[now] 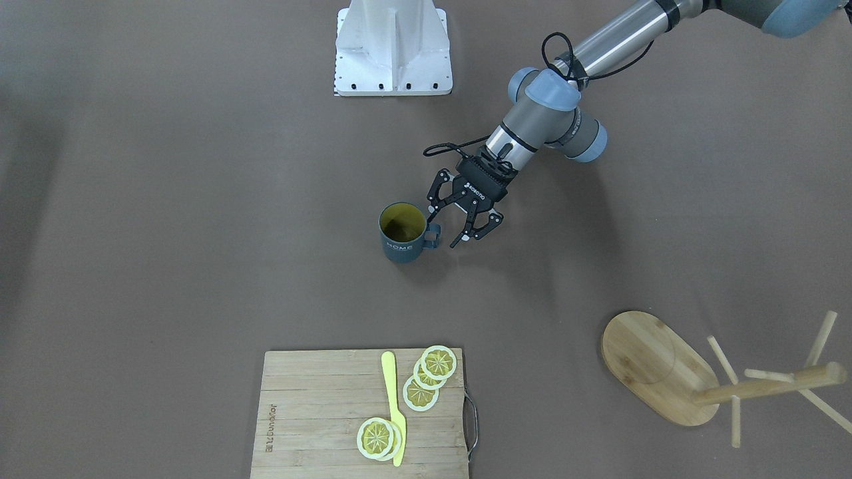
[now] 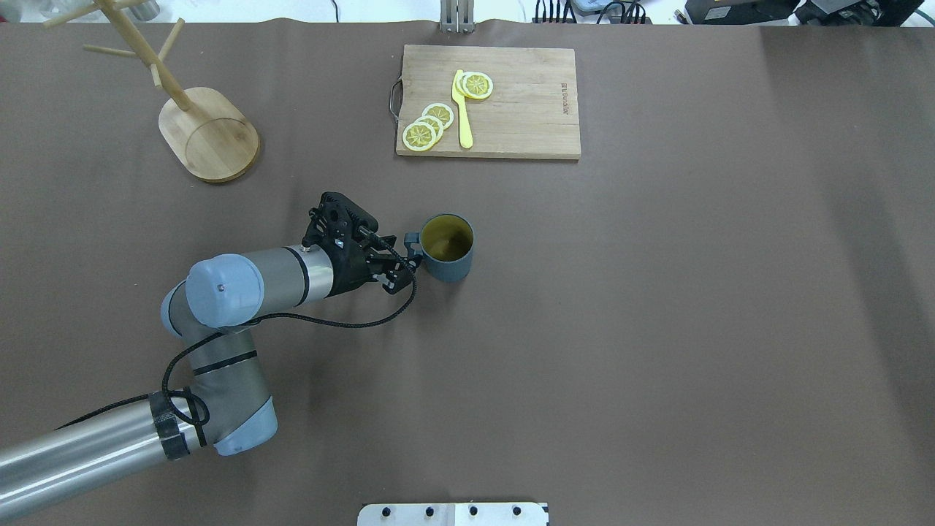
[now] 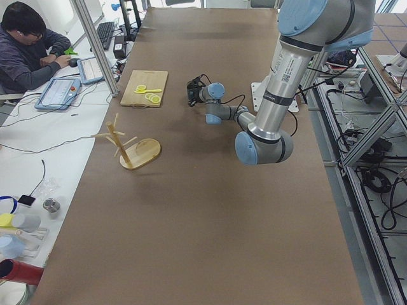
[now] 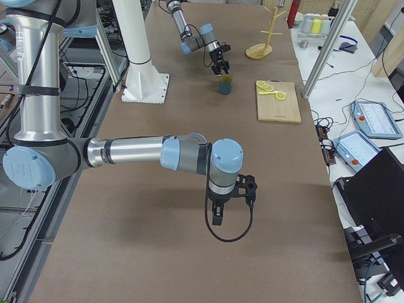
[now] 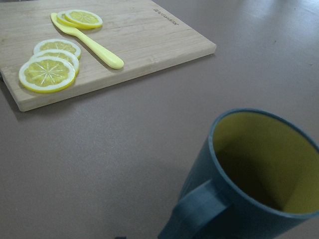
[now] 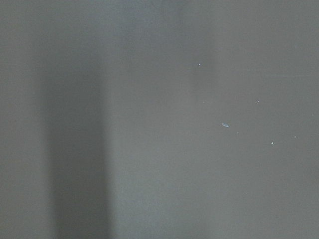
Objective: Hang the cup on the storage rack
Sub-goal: 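Close the left gripper on the blue mug's handle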
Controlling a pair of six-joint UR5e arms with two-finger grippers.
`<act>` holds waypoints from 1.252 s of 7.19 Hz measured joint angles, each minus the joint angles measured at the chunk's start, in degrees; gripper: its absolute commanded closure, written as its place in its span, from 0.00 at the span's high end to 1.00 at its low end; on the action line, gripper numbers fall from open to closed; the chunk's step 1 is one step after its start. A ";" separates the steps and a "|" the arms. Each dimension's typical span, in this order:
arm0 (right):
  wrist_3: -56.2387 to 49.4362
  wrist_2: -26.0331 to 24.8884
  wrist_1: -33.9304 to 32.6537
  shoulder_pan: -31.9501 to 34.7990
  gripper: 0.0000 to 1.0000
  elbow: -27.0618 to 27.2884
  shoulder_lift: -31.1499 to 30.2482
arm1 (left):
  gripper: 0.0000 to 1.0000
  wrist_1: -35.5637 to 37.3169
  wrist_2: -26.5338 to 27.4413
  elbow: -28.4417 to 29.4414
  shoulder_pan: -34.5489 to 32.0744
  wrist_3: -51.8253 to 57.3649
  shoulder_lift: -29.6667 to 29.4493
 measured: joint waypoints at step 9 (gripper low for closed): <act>0.00 0.00 0.00 0.00 1.00 0.15 0.12 | 0.44 -0.01 0.07 1.11 -0.13 -0.09 -0.80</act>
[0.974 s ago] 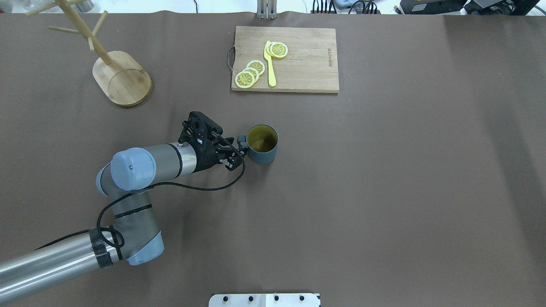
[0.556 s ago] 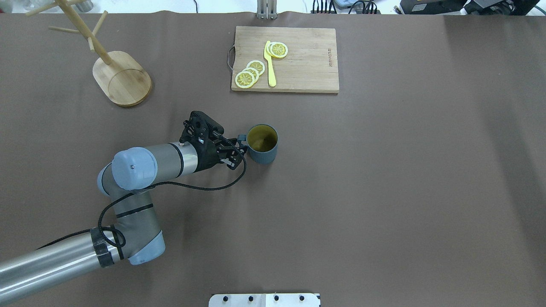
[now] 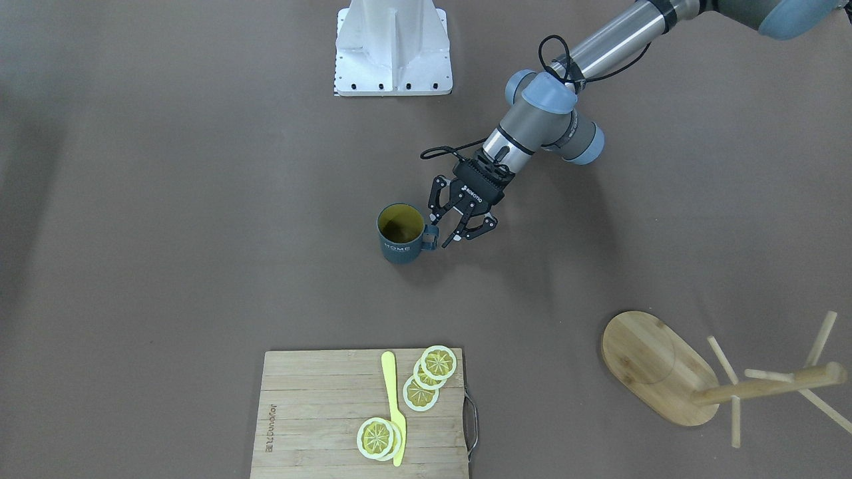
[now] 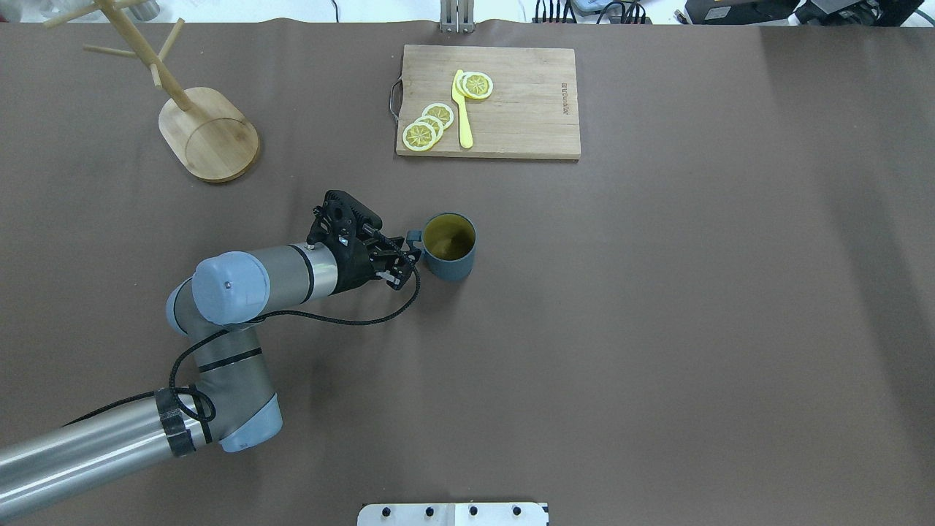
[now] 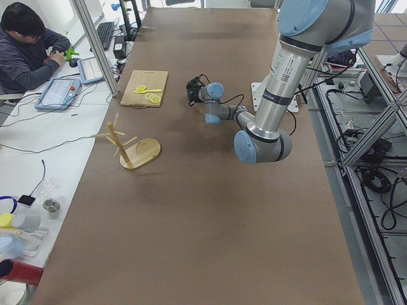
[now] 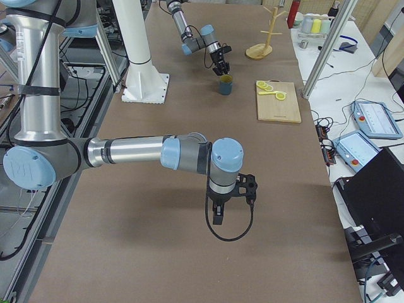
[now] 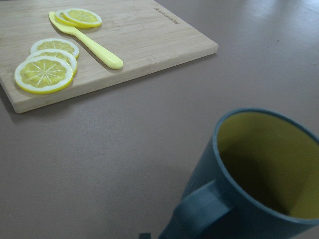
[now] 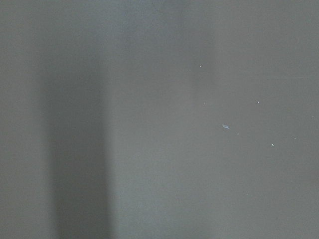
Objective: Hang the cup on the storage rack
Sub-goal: 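Close the left gripper on the blue mug's handle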
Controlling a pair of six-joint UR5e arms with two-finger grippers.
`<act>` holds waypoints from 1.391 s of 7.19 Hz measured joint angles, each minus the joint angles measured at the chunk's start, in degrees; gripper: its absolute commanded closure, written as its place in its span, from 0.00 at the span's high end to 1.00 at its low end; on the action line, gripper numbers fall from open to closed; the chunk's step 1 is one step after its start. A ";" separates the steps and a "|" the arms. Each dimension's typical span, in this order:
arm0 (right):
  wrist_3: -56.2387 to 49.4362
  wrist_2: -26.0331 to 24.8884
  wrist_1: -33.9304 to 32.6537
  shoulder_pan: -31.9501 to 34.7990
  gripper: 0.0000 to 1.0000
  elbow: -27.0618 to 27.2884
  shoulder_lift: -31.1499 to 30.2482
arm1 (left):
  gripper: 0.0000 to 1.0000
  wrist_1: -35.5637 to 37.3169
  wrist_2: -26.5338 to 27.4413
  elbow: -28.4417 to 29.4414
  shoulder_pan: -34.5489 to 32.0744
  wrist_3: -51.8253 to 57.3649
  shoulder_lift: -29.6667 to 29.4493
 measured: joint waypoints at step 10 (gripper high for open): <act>0.00 0.00 0.00 0.00 1.00 -0.03 -0.01 | 0.00 0.00 0.01 0.93 -0.12 -0.75 -1.24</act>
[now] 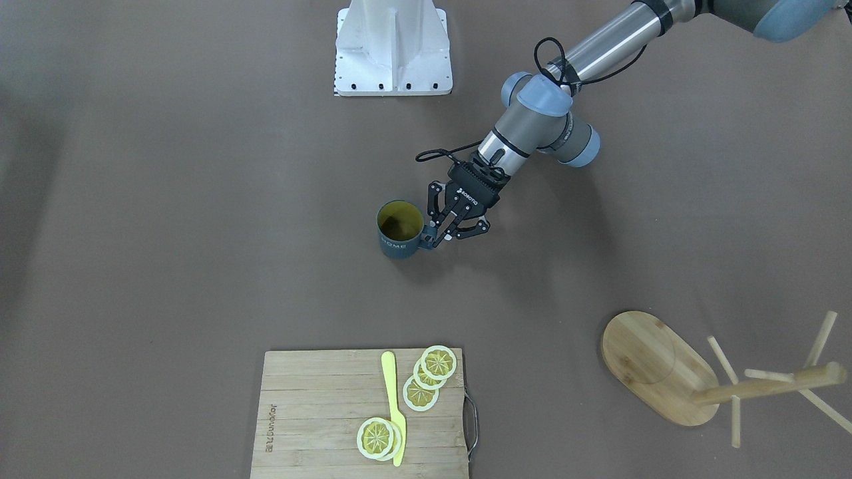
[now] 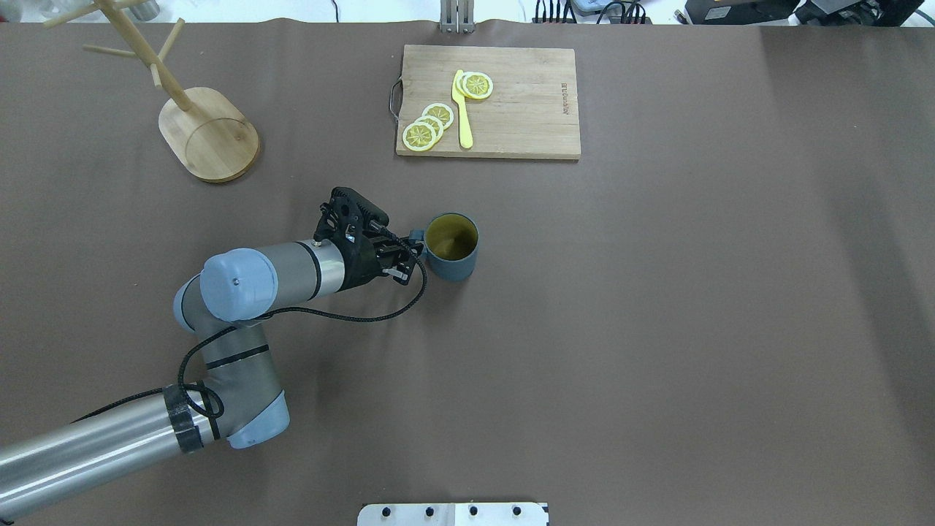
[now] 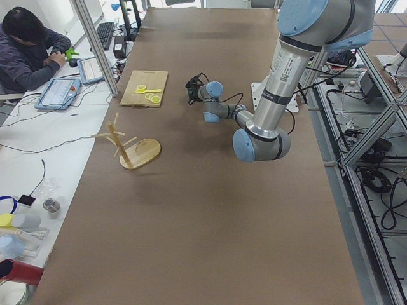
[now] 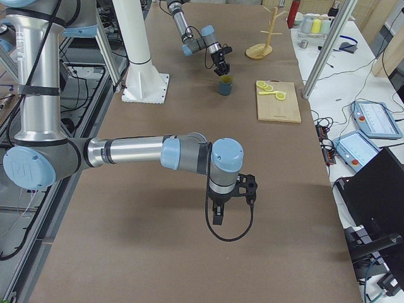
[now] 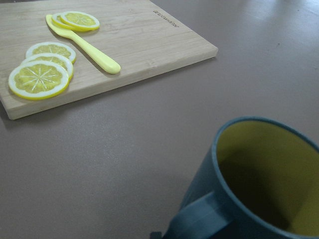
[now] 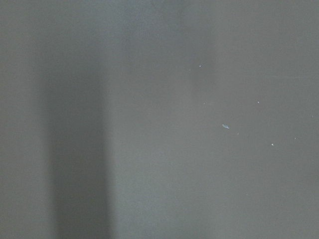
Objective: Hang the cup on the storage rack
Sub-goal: 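Lift the mug by its handle with the left gripper toward the rack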
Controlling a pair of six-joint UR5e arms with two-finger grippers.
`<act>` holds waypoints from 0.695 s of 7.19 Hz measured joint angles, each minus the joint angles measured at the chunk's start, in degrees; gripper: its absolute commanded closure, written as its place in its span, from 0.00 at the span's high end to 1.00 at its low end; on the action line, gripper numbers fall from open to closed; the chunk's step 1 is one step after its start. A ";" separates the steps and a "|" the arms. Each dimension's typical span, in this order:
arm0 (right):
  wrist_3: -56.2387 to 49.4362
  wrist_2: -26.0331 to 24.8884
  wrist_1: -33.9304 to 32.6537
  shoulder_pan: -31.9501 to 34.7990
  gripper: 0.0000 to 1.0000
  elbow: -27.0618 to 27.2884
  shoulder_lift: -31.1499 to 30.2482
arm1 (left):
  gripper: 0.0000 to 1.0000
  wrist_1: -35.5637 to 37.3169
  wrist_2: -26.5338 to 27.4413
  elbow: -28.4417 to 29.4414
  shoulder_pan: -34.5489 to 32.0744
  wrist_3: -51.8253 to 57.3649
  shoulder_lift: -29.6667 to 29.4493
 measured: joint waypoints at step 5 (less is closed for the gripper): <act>0.00 0.00 0.04 0.00 1.00 0.07 0.10 | 0.00 -0.19 -0.07 -0.07 -0.37 -1.89 0.00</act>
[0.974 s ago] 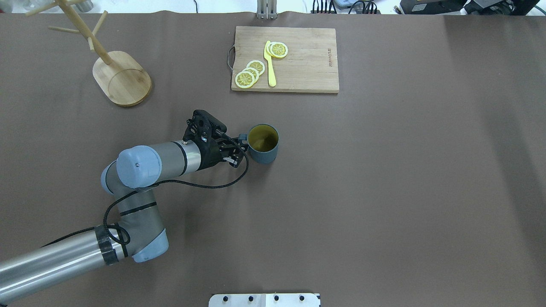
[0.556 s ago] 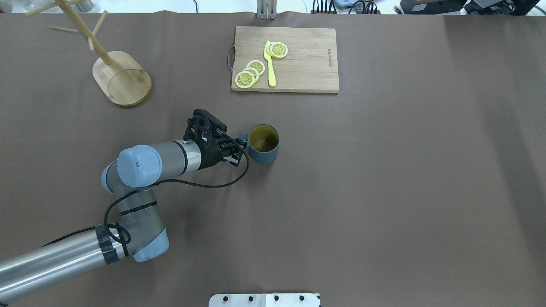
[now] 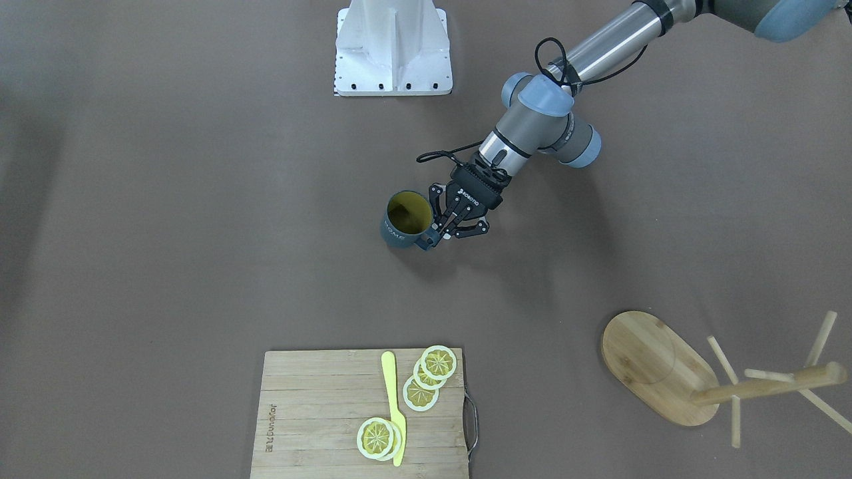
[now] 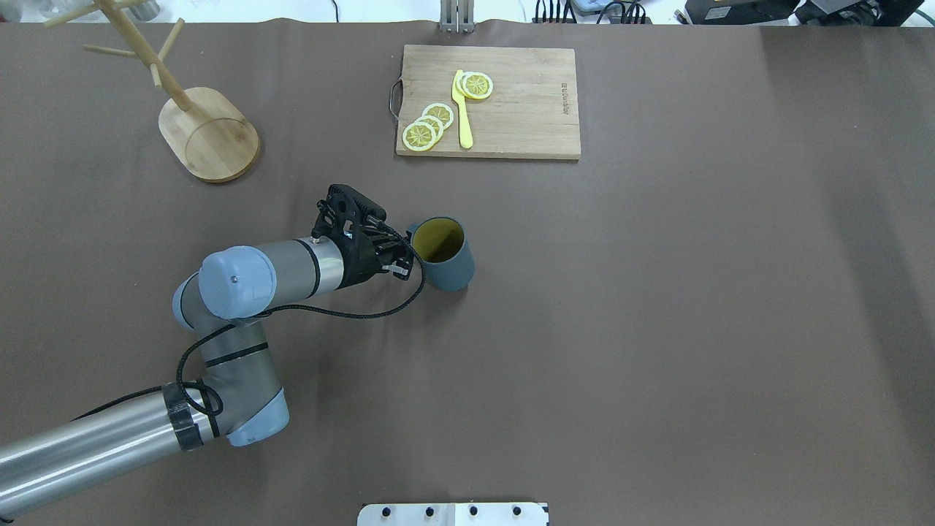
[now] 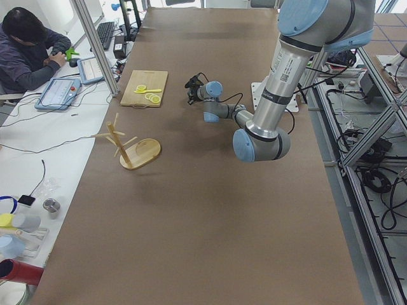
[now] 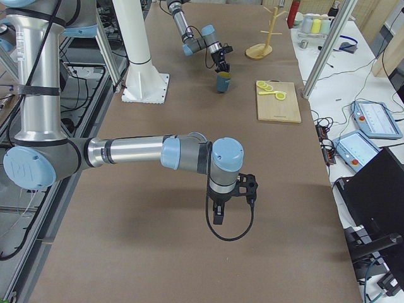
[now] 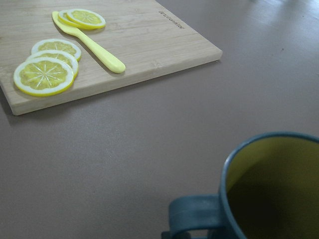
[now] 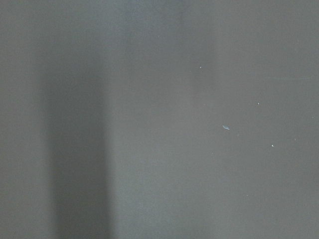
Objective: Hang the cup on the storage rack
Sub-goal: 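Lift the mug by its handle with the left gripper toward the rack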
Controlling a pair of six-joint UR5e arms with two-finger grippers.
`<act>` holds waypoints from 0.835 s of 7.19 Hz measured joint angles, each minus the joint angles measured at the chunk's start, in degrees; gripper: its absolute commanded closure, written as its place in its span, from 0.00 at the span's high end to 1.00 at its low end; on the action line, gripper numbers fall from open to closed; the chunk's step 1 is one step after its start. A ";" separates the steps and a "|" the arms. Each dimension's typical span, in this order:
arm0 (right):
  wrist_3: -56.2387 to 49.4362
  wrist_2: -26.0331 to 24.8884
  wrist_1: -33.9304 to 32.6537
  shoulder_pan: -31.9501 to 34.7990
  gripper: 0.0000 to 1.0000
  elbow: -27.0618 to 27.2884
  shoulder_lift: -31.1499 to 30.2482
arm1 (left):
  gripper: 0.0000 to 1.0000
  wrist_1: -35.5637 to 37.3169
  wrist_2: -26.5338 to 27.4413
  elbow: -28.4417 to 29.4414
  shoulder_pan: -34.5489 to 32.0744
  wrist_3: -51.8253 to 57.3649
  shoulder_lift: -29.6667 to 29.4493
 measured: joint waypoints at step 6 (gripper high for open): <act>-0.04 -0.14 0.04 0.00 1.00 0.01 -0.10 | 0.00 -0.59 -0.50 -0.97 -2.37 -9.00 -0.26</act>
